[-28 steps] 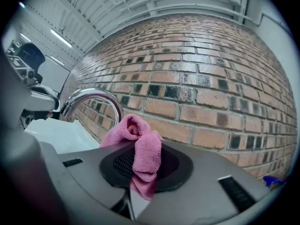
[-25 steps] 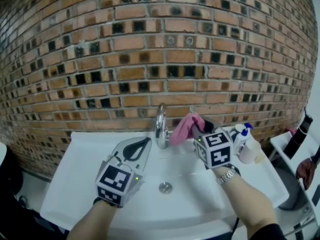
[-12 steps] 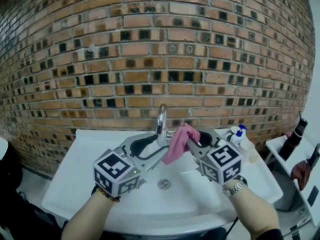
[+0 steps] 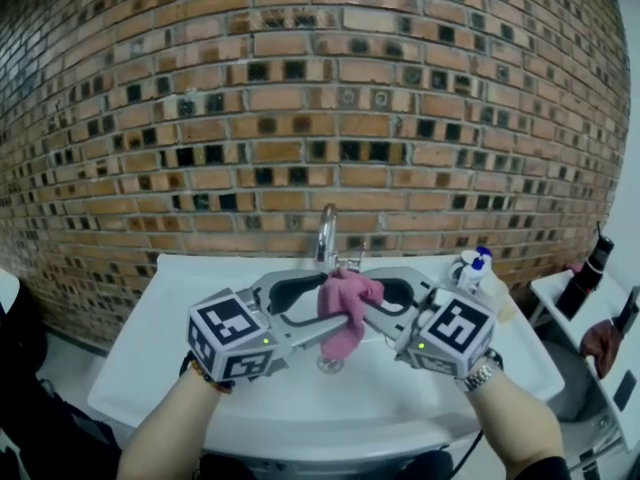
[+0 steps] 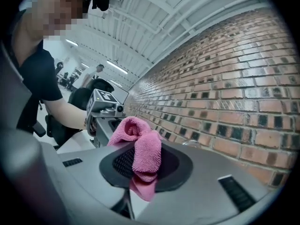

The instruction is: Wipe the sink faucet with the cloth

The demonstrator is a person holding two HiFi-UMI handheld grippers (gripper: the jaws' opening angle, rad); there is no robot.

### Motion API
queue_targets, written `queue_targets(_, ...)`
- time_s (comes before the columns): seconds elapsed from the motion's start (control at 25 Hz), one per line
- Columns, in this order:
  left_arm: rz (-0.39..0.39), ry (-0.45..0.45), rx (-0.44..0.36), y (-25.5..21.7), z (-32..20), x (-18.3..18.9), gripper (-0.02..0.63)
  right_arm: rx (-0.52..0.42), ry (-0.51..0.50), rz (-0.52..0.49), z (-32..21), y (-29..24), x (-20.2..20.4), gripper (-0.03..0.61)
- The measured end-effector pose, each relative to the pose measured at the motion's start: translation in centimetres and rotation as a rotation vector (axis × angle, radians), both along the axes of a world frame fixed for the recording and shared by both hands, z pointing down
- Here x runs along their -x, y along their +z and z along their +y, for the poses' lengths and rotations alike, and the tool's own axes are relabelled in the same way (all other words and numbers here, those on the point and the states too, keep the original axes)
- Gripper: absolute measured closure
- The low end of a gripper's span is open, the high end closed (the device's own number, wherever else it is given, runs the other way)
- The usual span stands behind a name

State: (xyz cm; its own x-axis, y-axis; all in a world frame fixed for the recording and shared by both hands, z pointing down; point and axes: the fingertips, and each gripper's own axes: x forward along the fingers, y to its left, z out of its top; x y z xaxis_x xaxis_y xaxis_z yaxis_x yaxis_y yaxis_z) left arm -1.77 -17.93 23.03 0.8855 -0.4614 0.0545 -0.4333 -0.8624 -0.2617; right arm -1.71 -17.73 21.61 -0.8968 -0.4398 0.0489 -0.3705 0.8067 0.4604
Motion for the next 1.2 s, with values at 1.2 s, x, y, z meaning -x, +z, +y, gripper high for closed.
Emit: queue_targets(1.2,-0.112,-0.093,-0.275,-1.5,1.8,2.6,0.532,-0.004,-0.066,0.055,2.5,-1.1,0.8,0.463)
